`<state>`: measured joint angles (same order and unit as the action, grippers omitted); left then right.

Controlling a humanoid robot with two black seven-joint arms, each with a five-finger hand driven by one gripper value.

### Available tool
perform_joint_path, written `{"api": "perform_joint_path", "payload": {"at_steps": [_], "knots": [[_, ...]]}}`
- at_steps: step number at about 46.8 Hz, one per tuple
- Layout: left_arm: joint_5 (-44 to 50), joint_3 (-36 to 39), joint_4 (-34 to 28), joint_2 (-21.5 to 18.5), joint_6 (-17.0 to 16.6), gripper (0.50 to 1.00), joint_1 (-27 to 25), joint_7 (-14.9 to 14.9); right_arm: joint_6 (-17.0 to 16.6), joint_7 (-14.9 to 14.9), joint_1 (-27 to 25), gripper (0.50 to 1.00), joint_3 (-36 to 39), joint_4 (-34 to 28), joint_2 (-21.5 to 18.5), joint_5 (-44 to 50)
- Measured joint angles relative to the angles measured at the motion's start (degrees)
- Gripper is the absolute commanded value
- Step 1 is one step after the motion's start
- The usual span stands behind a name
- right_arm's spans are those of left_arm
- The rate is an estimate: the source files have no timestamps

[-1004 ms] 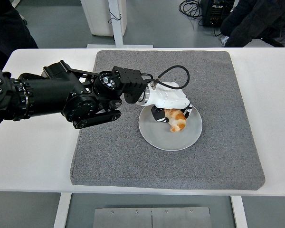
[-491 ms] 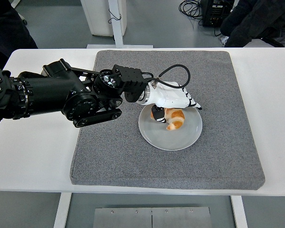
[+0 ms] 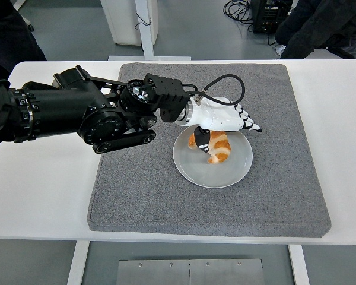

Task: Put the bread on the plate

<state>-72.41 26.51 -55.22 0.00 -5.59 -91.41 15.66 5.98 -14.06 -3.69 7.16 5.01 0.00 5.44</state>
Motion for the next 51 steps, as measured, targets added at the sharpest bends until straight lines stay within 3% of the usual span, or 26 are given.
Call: {"api": "perform_joint_path", "payload": {"at_steps": [16,27,32,42,51], "knots": [[12.12,-5.84,0.02,0.0,4.56,0.984,-0.01,-0.31,0.0,0.0,-0.01,1.0,-0.03,-0.01,0.0,-0.01],[30.2,-9.7,3.28,0.0,4.82,0.984,1.01,-3.52,0.0,0.0,0.0,1.0,-0.04,-0.01,0.0,0.0],[34.35,-11.17,5.38,-0.01,4.46,0.986,2.06,-3.51,0.0,0.0,0.0,1.0,-0.04,0.0,0.0,0.0],[37.28,-24.48,8.01,0.01,4.68,0.986,8.11,-3.48,0.0,0.0,-0.07,1.0,-0.04,-0.06,0.0,0.01],[44.64,-36.45,17.26,-0.01,5.04,0.986,12.96,-3.85,0.0,0.0,-0.48,1.0,-0.13,-0.65,0.0,0.01]]}}
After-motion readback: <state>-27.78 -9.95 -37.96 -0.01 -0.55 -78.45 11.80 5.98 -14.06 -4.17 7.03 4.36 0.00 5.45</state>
